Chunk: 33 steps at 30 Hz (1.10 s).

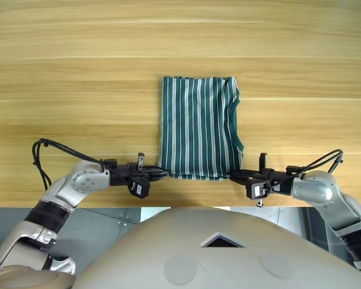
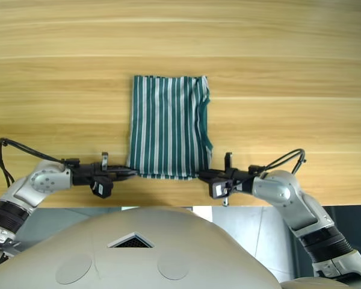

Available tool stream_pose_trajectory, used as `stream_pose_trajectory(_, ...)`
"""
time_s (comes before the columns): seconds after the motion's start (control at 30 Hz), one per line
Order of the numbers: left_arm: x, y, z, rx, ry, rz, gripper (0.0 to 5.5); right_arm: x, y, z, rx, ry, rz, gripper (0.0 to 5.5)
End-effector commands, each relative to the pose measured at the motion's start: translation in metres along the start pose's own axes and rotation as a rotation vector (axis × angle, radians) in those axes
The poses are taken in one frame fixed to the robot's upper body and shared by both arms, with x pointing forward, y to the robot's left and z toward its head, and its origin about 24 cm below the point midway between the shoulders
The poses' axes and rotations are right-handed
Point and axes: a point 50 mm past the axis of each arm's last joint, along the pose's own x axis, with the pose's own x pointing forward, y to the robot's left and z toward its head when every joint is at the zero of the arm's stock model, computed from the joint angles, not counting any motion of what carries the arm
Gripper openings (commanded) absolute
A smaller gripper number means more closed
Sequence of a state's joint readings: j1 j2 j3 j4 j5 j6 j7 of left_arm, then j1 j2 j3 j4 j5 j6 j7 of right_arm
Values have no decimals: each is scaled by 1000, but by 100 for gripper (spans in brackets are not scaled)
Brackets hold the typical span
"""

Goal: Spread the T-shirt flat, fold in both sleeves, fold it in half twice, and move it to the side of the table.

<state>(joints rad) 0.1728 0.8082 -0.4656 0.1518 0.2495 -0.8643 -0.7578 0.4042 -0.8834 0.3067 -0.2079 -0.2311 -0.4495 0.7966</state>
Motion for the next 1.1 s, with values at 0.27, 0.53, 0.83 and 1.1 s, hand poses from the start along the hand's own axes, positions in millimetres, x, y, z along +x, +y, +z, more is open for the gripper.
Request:
stream_pose_trajectory(0.27, -3, -6, -5, -54, 26, -54, 0, -2, 0, -5, -10, 43, 36, 12)
stream_pose_trajectory(0.53, -10, 4, 13, -78, -72, -35, 0, -17, -9, 9, -32, -10, 24, 12)
stream_pose_trajectory(0.83, -33, 5, 31, -113, -139, 24, 0, -38, -5, 27, -35, -105, 38, 12)
stream_pose_trajectory(1.1, -48, -2, 52, -155, -222, 25, 0, -48, -5, 43, -55, -180, 13, 12)
